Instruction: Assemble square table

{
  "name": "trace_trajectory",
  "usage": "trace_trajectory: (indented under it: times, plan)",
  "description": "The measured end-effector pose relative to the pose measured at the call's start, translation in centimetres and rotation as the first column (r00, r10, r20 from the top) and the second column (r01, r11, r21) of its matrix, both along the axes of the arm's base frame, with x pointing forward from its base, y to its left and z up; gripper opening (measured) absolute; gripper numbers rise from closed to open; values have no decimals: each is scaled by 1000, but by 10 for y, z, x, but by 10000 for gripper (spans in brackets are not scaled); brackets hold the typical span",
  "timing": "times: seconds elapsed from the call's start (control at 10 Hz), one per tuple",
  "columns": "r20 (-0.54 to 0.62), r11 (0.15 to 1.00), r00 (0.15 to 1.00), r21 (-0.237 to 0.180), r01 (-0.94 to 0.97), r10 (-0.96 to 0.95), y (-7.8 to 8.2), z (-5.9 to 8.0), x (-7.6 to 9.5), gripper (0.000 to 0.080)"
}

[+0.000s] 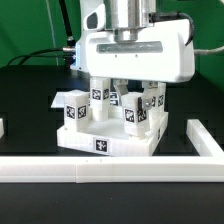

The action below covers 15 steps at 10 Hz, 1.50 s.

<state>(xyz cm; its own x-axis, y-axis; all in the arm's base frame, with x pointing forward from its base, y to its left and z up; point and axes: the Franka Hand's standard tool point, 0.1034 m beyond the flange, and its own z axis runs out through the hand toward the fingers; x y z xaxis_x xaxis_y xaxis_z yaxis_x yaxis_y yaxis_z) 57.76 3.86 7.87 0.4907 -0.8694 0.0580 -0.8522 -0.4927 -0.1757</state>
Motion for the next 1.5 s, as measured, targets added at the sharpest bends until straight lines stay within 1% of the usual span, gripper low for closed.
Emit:
trace_trajectory:
  times: [0.3, 0.4, 0.5, 0.6, 0.7, 0.8, 1.0, 1.1, 1.2, 1.3, 1.5]
  plan:
    - [-5, 990, 991, 30, 137, -137, 0, 0, 1, 291]
    - [-4, 993, 994, 26, 113, -112, 0, 0, 1, 384]
    - [-2, 997, 997, 20, 79, -79, 0, 0, 1, 384]
    - [1, 999, 999, 15, 46, -46, 2, 1, 2, 570]
    - [8, 998, 998, -6, -59, 59, 1, 1, 3, 570]
    - [11, 980, 980, -34, -198, 198, 0, 1, 3, 635]
    - [6, 926, 928, -69, -371, 373, 0, 0, 3, 648]
    - [-2, 872, 876, -90, -481, 483, -1, 0, 3, 648]
    - [-13, 817, 822, -103, -567, 569, -3, -1, 4, 649]
    - [-20, 795, 801, -101, -598, 599, -3, -2, 5, 649]
    - [-50, 649, 657, -120, -752, 752, -6, -1, 9, 649]
